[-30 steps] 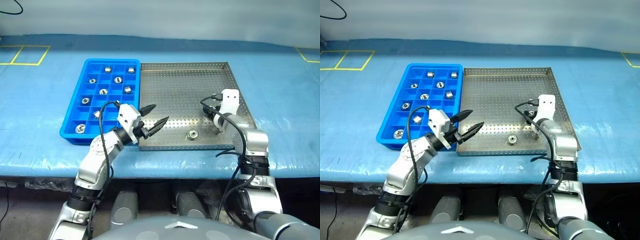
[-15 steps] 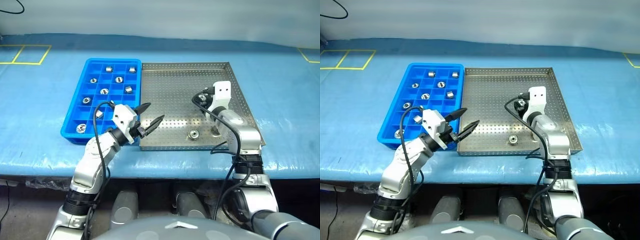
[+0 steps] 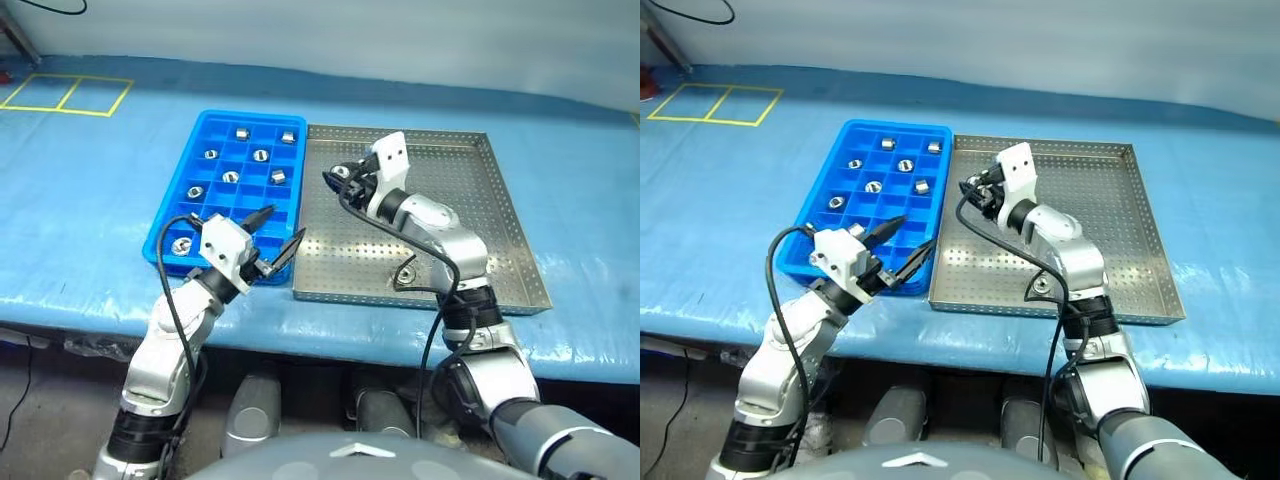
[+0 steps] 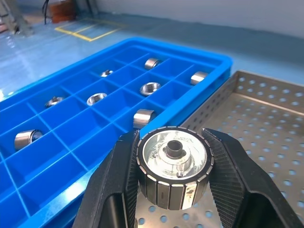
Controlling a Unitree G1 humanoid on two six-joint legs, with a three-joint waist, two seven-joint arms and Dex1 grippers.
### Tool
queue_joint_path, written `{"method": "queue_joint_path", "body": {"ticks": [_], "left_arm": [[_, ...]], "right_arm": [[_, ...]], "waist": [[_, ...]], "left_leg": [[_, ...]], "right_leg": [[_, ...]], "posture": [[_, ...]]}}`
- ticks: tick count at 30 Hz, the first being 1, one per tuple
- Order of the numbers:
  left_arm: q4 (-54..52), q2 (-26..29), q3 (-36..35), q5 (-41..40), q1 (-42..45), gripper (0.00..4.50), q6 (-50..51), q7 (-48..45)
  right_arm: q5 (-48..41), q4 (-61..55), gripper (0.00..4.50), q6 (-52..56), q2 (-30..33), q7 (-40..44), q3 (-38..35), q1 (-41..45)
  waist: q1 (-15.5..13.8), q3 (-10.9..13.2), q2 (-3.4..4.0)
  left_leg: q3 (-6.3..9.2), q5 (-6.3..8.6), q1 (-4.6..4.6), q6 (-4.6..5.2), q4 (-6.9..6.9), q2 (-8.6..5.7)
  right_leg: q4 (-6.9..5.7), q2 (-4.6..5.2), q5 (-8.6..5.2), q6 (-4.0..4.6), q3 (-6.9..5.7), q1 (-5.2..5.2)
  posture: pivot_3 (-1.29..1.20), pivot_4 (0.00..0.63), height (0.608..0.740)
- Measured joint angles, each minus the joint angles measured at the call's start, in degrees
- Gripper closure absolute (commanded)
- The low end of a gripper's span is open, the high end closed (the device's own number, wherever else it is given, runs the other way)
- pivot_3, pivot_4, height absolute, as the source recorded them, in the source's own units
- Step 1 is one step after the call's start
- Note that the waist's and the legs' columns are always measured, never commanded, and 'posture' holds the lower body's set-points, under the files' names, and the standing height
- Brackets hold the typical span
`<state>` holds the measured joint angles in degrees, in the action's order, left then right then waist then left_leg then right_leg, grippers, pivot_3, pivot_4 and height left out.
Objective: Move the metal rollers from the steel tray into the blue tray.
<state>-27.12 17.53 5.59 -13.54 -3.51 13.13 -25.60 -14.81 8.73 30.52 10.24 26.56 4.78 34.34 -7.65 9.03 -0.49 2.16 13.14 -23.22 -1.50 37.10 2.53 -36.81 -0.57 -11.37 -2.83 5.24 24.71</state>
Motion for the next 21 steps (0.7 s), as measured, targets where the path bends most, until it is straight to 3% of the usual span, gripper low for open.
{"method": "queue_joint_path", "body": {"ticks": [13,21], "left_arm": [[-2.21,0.64,-0.06,2.31,-3.76,1.15,0.42,2.37],[-2.21,0.65,0.7,3.59,-3.66,1.15,0.61,2.8]], "right_arm": [[3.58,9.14,2.79,-4.12,-5.0,2.46,4.59,4.53],[8.89,18.33,2.79,-7.9,-8.74,-5.53,4.42,8.43]], "waist": [[-7.86,0.01,0.0],[-12.76,0.01,0.0]], "left_leg": [[-0.14,0.0,-0.6,-0.07,-0.09,0.03],[-0.27,0.04,-0.62,-0.32,-0.04,0.05]], "right_leg": [[-0.04,-0.02,0.0,-0.01,0.01,0.77],[0.0,0.0,-0.01,-0.01,0.01,0.85]], "posture": [[0.57,0.15,0.74],[0.57,0.15,0.74]]}}
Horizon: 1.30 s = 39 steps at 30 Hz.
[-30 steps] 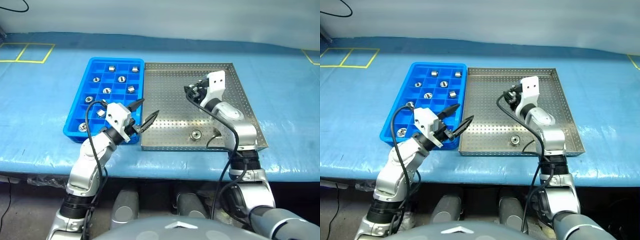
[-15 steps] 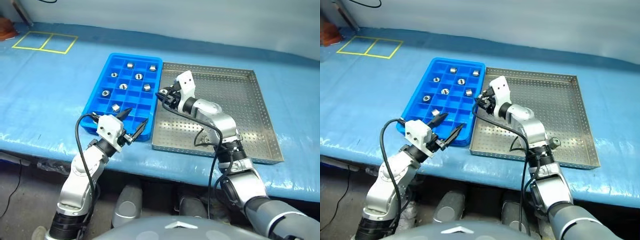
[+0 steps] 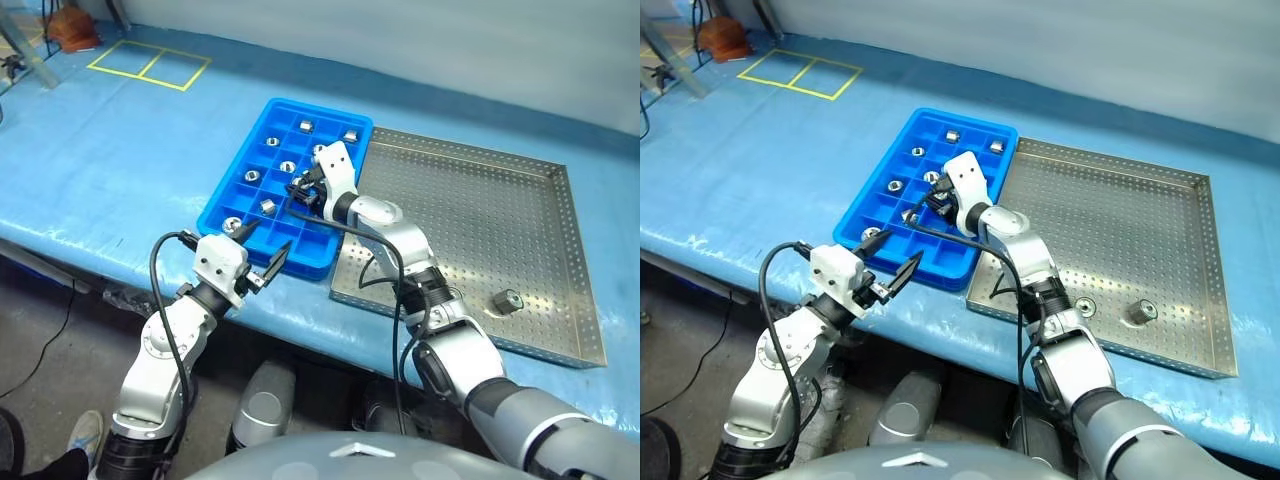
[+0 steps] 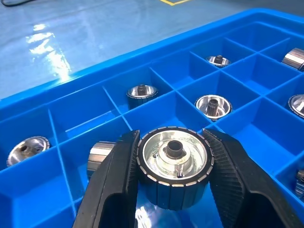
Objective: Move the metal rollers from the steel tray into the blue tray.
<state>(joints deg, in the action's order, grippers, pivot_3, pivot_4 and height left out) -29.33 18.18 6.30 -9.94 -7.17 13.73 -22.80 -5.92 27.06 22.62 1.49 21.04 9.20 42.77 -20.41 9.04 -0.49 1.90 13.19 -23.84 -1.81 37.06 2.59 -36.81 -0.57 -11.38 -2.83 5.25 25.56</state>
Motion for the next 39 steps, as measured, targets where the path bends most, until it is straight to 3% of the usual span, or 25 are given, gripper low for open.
{"method": "queue_joint_path", "body": {"ticks": [12,19,26,33,39], "left_arm": [[0.0,-0.01,0.01,0.46,0.11,1.15,0.01,-0.07],[0.01,-0.01,0.02,0.43,0.87,1.15,0.02,-0.51],[4.21,-0.85,2.16,-0.49,8.33,1.15,-0.02,-4.03],[12.43,-2.3,5.36,-1.42,15.37,1.15,-0.81,-9.05],[16.71,-3.5,8.18,-1.45,18.23,1.15,-2.16,-12.62]], "right_arm": [[3.82,5.86,2.79,-0.67,1.27,-5.91,-1.37,2.05],[3.12,5.49,0.46,0.8,1.52,-3.56,-2.48,2.11],[-0.14,-6.29,0.46,-0.96,3.46,-0.12,-4.73,-5.13],[-3.81,-24.35,0.46,3.34,11.91,3.91,-8.08,-18.65],[-6.43,-35.35,0.46,7.44,17.04,4.03,-12.49,-25.12]], "waist": [[-3.8,0.0,0.0],[-3.98,-0.01,0.01],[-3.72,-0.01,0.03],[1.99,-0.03,0.06],[10.85,-0.03,0.05]], "left_leg": [[-0.03,0.14,-0.17,-0.23,-0.02,0.07],[-0.03,0.14,-0.15,-0.24,-0.01,0.08],[0.05,0.14,-0.23,-0.25,0.07,0.08],[0.07,0.17,-0.29,-0.19,0.18,0.06],[0.07,0.19,-0.14,-0.1,0.21,0.05]], "right_leg": [[0.05,-0.01,-0.05,0.05,-0.09,0.19],[0.05,-0.01,-0.06,0.05,-0.12,0.17],[0.14,0.02,-0.05,0.04,-0.27,0.1],[0.26,0.03,-0.01,-0.02,-0.26,0.01],[0.18,0.01,0.03,-0.04,-0.06,-0.19]], "posture": [[0.56,0.15,0.74],[0.52,0.15,0.74],[0.34,0.15,0.74],[0.17,0.15,0.74],[0.11,0.15,0.74]]}}
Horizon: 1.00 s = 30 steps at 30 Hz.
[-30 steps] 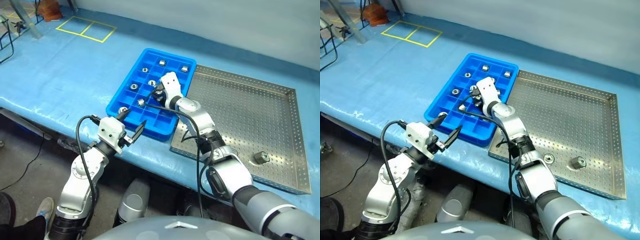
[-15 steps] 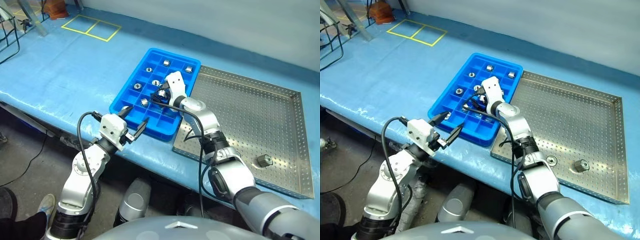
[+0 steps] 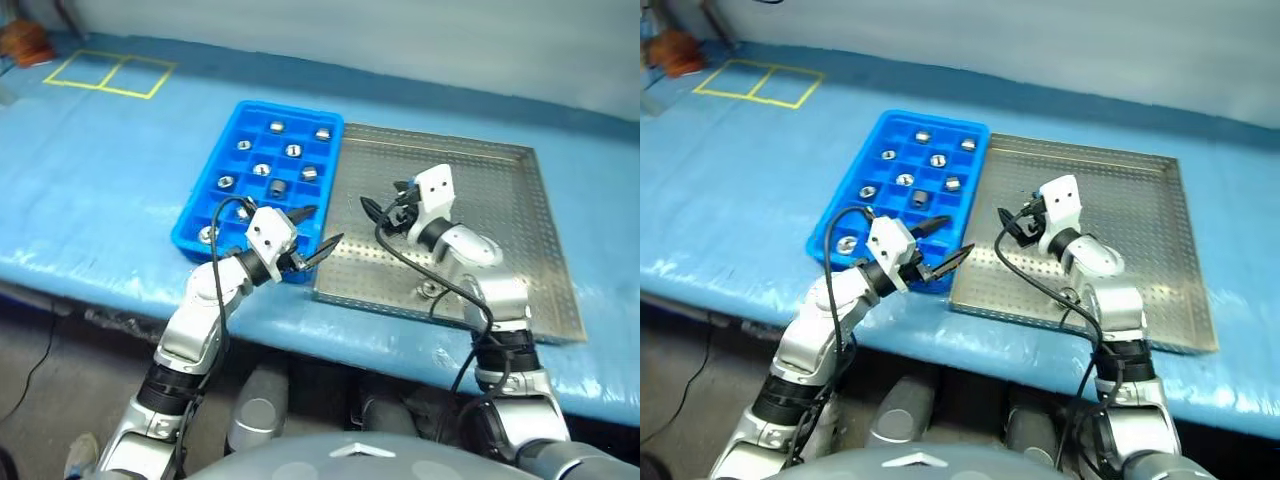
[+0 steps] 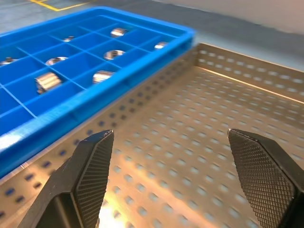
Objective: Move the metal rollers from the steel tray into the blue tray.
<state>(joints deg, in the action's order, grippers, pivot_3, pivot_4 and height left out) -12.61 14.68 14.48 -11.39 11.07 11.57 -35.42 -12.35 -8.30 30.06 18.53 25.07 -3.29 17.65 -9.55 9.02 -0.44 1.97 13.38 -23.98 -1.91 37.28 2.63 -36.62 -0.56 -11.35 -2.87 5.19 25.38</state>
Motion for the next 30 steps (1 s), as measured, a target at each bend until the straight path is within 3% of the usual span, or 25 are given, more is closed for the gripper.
{"method": "queue_joint_path", "body": {"ticks": [5,10,15,26,30], "left_arm": [[1.54,-0.36,0.27,0.0,1.55,1.15,-1.04,-1.46],[2.46,-0.56,0.72,0.16,2.02,1.15,-1.35,-2.23],[2.89,-0.4,1.17,1.15,1.57,1.15,-1.9,-2.12],[2.77,-0.28,1.17,1.68,-1.38,1.15,-1.94,-1.02],[2.27,-0.29,0.46,1.53,-1.45,1.15,-1.94,-0.73]], "right_arm": [[-1.66,-4.87,0.46,4.67,2.95,0.01,-1.71,-3.49],[-2.99,-5.9,0.46,16.76,5.18,-1.32,-1.85,-4.5],[-4.43,-5.85,0.46,24.82,5.3,-3.29,-2.92,-4.44],[-2.83,-4.7,0.46,29.49,9.33,-4.84,-2.0,-5.5],[-3.33,-4.69,1.31,30.38,10.18,-3.6,-1.66,-5.44]], "waist": [[6.44,0.02,-0.03],[9.48,0.02,-0.03],[10.21,0.02,-0.04],[10.01,0.02,-0.06],[9.91,0.02,-0.1]], "left_leg": [[-0.13,-0.02,0.31,0.06,0.02,0.0],[-0.12,-0.12,0.5,0.23,0.06,-0.02],[-0.11,-0.16,0.5,0.29,0.15,-0.07],[-0.1,-0.16,0.53,0.29,0.2,-0.11],[-0.09,-0.16,0.72,0.29,0.2,-0.11]], "right_leg": [[-0.2,-0.03,-0.02,0.0,0.26,-0.18],[-0.27,-0.05,0.0,-0.05,0.33,-0.37],[-0.27,-0.04,0.06,-0.14,0.38,-0.44],[-0.23,-0.03,0.1,-0.21,0.42,-0.53],[-0.21,-0.03,0.09,-0.21,0.41,-0.71]], "posture": [[0.08,0.15,0.74],[0.09,0.15,0.74],[0.12,0.15,0.74],[0.15,0.15,0.74],[0.16,0.15,0.74]]}}
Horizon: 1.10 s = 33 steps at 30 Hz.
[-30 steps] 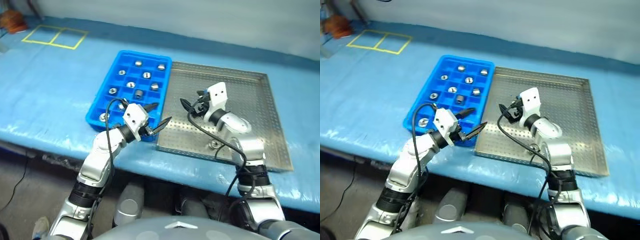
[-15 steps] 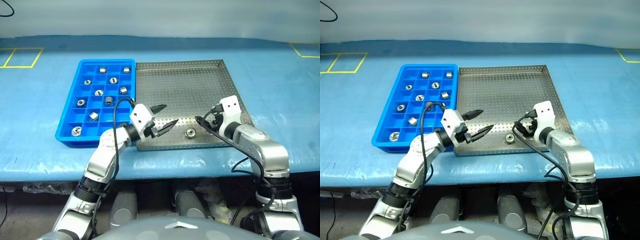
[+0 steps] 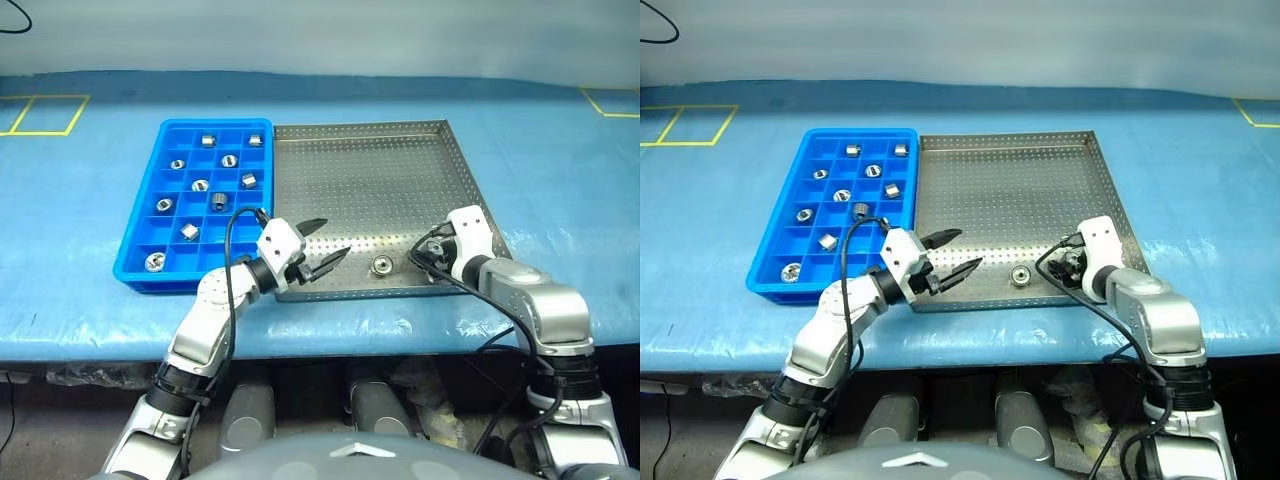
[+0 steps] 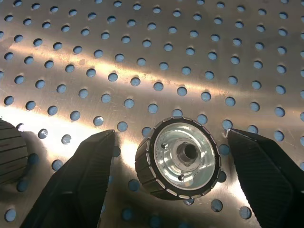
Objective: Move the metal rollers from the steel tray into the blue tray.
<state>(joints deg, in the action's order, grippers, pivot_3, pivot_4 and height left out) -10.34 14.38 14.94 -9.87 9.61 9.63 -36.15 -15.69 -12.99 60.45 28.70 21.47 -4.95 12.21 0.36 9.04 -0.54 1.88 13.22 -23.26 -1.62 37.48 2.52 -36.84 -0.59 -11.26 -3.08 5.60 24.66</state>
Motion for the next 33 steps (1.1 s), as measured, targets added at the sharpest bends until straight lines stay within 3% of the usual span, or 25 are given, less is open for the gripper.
{"method": "queue_joint_path", "body": {"ticks": [4,5,11,15,23,33], "left_arm": [[-1.25,-0.07,-0.8,-0.1,-0.45,1.15,0.04,0.76],[-1.58,-0.15,-0.94,-0.1,-0.55,1.15,0.04,1.15],[-5.95,0.48,-3.69,0.09,-4.94,1.15,0.13,4.67],[-9.01,0.84,-5.68,0.85,-8.44,1.15,0.21,7.82],[-17.75,1.55,-9.58,2.31,-17.74,1.15,1.65,13.82],[-22.78,4.0,-18.01,2.37,-24.63,1.15,3.07,16.19]], "right_arm": [[-0.92,1.02,2.66,-1.53,-2.16,1.23,0.29,0.97],[-1.17,1.39,2.78,-2.15,-2.78,1.67,0.97,1.49],[-0.02,8.01,2.78,-13.34,-8.25,3.3,5.04,10.08],[1.92,13.97,2.78,-23.31,-12.93,4.21,7.96,17.28],[2.16,25.3,2.78,-32.95,-19.73,15.27,16.31,25.22],[5.84,27.26,2.78,-36.38,-17.99,25.06,23.98,25.13]], "waist": [[0.08,0.01,-0.02],[0.04,0.01,-0.01],[-1.04,0.05,-0.03],[-3.54,0.06,-0.05],[-11.51,0.07,-0.06],[-23.98,0.07,-0.06]], "left_leg": [[0.0,0.0,0.07,0.0,0.0,0.02],[-0.01,0.0,0.08,0.0,0.0,0.02],[-0.02,0.0,0.09,0.01,-0.04,0.04],[0.02,0.0,0.1,0.01,-0.19,0.03],[0.07,0.05,0.0,0.05,-0.45,0.04],[-0.07,0.08,-0.53,-0.26,-0.34,0.07]], "right_leg": [[-0.01,-0.02,0.0,0.0,0.0,-0.04],[-0.03,-0.02,0.0,0.0,0.01,-0.04],[-0.03,-0.03,0.01,0.0,0.01,-0.02],[-0.02,-0.04,-0.01,0.02,-0.02,0.01],[0.02,-0.02,-0.16,0.14,-0.15,0.21],[0.02,0.01,-0.2,0.15,-0.22,0.9]], "posture": [[0.22,0.15,0.74],[0.25,0.15,0.74],[0.39,0.15,0.74],[0.5,0.15,0.74],[0.65,0.15,0.74],[0.65,0.15,0.74]]}}
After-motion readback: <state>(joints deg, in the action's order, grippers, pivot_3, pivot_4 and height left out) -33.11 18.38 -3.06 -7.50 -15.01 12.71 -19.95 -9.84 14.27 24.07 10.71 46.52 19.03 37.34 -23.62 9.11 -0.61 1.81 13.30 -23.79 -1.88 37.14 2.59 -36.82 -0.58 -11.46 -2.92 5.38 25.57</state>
